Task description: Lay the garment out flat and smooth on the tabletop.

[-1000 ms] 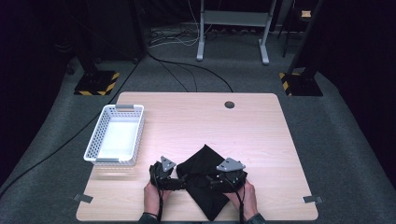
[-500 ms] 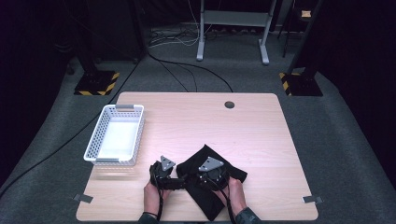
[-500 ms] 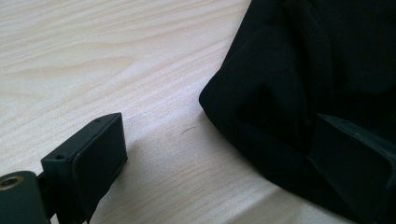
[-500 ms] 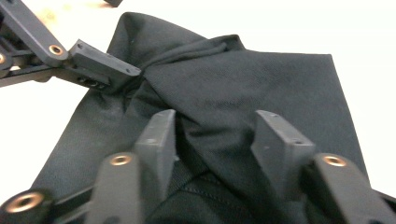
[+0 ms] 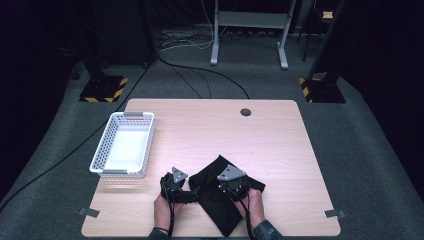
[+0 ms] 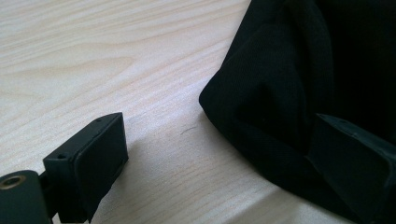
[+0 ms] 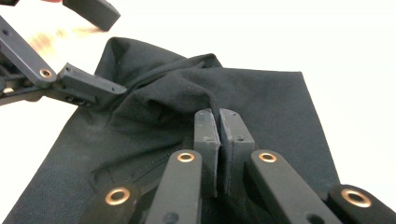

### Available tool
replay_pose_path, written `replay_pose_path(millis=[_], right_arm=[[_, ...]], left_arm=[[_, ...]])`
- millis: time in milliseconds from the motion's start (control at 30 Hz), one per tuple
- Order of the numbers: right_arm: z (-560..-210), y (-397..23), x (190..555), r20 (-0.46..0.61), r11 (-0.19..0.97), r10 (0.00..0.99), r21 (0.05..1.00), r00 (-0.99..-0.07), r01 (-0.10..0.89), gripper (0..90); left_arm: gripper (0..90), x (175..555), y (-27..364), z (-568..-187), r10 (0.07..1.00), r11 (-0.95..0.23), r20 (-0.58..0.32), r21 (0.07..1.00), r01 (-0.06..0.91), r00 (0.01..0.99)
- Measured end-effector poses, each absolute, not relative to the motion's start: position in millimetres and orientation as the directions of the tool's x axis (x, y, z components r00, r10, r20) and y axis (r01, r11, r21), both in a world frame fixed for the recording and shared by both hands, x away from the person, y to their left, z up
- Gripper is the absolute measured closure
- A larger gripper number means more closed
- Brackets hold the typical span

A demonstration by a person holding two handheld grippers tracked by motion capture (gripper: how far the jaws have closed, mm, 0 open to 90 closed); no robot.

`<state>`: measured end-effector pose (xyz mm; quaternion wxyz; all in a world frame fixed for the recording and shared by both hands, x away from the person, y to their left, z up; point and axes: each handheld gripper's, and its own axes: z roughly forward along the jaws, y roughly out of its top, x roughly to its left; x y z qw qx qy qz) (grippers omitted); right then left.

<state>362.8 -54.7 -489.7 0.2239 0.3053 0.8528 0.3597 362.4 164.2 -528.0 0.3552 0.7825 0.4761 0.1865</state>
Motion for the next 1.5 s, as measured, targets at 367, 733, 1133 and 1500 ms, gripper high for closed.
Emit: replay_pose_path(millis=[367, 733, 1133, 1500], right_arm=[[-477, -69, 367, -0.165, 0.522, 0.707, 0.777, -0.688, 0.35, 86.6], [-468, -93, 374, -0.138, 0.468, 0.75, 0.802, -0.646, 0.372, 86.6], [-464, -101, 378, -0.13, 0.444, 0.769, 0.813, -0.625, 0.377, 86.5], [-456, -119, 382, -0.14, 0.427, 0.794, 0.82, -0.591, 0.38, 86.6]], left_arm=[[5.6, 362, 164, -528, 0.879, -0.293, -0.043, 0.735, 0.611, 0.474], [6.4, 362, 163, -528, 0.882, -0.296, -0.033, 0.737, 0.608, 0.47], [6.9, 363, 163, -528, 0.881, -0.295, -0.04, 0.735, 0.611, 0.472], [6.9, 363, 163, -528, 0.88, -0.294, -0.04, 0.735, 0.611, 0.472]])
